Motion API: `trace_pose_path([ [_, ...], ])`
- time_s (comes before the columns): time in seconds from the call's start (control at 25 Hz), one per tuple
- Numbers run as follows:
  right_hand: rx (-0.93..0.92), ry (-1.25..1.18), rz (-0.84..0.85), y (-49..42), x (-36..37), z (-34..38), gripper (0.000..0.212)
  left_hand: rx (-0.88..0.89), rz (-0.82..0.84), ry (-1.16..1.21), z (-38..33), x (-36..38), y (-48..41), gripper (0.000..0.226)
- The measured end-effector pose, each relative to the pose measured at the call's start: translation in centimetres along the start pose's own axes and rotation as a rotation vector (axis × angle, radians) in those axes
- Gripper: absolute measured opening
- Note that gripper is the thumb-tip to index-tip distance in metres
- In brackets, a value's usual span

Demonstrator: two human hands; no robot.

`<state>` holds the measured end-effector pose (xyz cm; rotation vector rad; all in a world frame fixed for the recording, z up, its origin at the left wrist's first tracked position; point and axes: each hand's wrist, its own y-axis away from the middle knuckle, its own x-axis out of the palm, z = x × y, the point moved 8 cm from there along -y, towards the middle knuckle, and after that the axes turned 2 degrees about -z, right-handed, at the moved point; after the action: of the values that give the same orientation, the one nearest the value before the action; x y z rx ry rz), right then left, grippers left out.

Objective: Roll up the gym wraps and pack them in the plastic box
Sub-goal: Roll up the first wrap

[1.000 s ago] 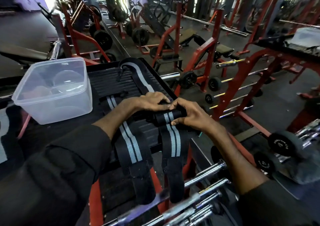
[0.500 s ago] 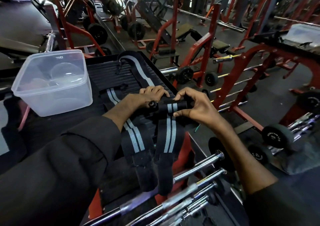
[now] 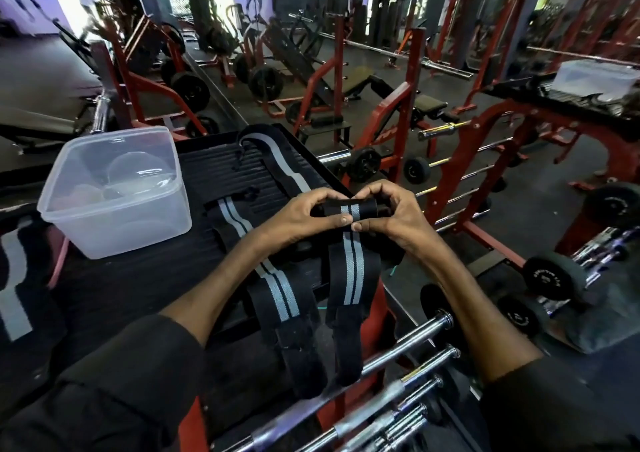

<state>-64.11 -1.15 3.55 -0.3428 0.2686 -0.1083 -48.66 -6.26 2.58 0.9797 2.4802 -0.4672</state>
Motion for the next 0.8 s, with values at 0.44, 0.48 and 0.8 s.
trace_pose_path([
  [0.44, 0.418, -0.197, 0.095, 2.2, 0.0, -1.6, 0.052, 0.456, -0.287, -0.184, -4.4, -0.2, 2.1, 0.055],
  [0.48, 0.443, -0.19, 0.152, 2.5, 0.4, -1.7, 0.055, 0.481, -0.303, -0.198, -4.7, -0.3, 2.2, 0.055],
  [0.8, 0.229, -0.146, 0.023, 2.4, -1.3, 2.0, 0.03, 0.006, -0.074, 0.106, -2.3, 0.6, 0.9, 0.047],
])
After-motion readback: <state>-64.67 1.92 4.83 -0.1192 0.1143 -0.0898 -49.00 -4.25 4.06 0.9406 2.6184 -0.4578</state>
